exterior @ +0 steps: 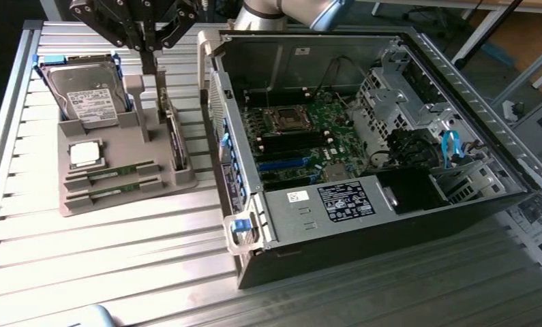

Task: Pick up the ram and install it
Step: 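Reach for the ram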

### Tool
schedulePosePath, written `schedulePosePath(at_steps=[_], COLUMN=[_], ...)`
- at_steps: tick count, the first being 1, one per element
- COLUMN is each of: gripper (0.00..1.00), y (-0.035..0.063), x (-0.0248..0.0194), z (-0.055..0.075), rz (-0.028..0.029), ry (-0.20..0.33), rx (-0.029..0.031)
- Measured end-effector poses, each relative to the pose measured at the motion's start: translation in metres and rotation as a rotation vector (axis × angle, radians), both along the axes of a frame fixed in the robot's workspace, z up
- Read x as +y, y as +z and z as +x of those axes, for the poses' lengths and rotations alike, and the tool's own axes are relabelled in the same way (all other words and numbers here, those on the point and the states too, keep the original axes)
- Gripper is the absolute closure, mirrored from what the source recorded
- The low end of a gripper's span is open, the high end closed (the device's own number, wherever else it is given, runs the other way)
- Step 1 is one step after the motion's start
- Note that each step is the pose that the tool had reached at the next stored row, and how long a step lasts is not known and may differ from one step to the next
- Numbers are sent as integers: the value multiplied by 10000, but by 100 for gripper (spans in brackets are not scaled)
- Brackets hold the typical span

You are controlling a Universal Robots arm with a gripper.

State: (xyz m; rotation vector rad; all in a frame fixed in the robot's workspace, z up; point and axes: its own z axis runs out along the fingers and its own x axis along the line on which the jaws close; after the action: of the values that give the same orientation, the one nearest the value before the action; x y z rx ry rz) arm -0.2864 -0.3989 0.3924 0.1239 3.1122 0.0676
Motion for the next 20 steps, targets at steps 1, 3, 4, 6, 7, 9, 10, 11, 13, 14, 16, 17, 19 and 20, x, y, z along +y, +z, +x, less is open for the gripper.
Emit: schedulePosePath(at_steps=[1,3,4,6,7,9,10,11,13,14,16,17,19,20], gripper=[89,89,89,89,89,89,89,89,89,89,89,89,89,89], y=[0,-1,-1,-2,-2,-2,-2,-2,-2,-3,-3,-3,-4,-4], x=[0,0,0,0,0,0,0,0,0,0,0,0,0,-1], z=[-15,-49,-65,-99,-115,-147,-164,-182,-217,-231,-261,-275,-303,-309], rz=[0,0,0,0,0,-1,-1,0,-1,0,0,-1,0,0], ry=[-1,-2,-3,-5,-5,-6,-6,-7,-9,-10,-12,-12,-12,-13], rx=[0,0,0,-1,0,1,1,0,0,0,0,0,0,0])
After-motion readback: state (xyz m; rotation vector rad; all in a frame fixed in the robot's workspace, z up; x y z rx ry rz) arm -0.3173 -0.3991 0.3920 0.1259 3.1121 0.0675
